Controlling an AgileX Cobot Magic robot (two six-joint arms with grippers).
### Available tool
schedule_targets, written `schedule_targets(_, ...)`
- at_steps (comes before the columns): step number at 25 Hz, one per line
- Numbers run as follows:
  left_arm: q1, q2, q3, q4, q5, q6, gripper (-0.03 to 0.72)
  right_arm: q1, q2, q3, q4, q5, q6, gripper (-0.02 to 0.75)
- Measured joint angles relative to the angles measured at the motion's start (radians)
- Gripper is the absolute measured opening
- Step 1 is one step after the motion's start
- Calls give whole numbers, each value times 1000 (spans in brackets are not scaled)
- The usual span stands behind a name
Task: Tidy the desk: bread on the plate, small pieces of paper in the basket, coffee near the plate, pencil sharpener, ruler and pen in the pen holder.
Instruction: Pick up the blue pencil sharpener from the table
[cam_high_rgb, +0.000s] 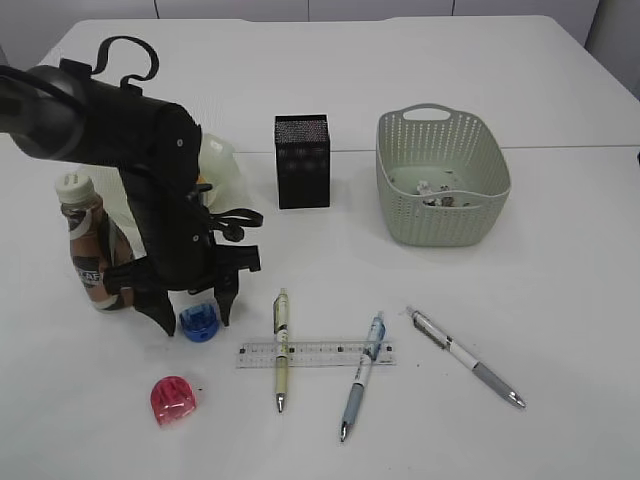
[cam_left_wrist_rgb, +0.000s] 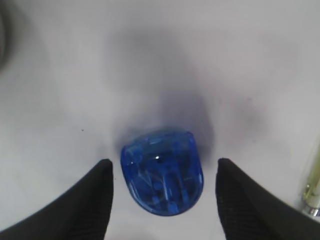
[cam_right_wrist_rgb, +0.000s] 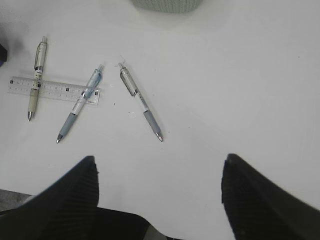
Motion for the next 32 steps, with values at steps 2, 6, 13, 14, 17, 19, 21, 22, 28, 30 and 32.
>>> schedule_targets(2, 0, 3, 0, -4, 0, 0, 467, 0, 0, 0, 0, 0, 0, 561)
schedule_targets(6, 0, 3, 0, -6, 0, 0, 462, 0, 0, 0, 0, 0, 0, 561)
schedule_targets(13, 0, 3, 0, -6, -3, 2, 455, 0, 0, 0, 0, 0, -3, 561)
schedule_targets(14, 0, 3, 0, -6, -3, 3, 452, 0, 0, 0, 0, 0, -3, 561)
schedule_targets(17, 0, 3, 0, -6, -3, 4, 444, 0, 0, 0, 0, 0, -3, 561)
schedule_targets(19, 0, 3, 0, -6, -5, 5, 442, 0, 0, 0, 0, 0, -3, 561)
schedule_targets(21, 0, 3, 0, -6, -5, 5, 441, 0, 0, 0, 0, 0, -3, 561)
schedule_targets(22, 0, 3, 0, -6, -5, 5, 440, 0, 0, 0, 0, 0, -3, 561)
schedule_targets(28, 15, 4, 0, -13, -5, 5, 440, 0, 0, 0, 0, 0, -3, 561)
schedule_targets(30, 19, 4, 0, -13, -5, 5, 440, 0, 0, 0, 0, 0, -3, 561)
schedule_targets(32, 19, 4, 0, -13, -5, 13, 440, 0, 0, 0, 0, 0, -3, 561)
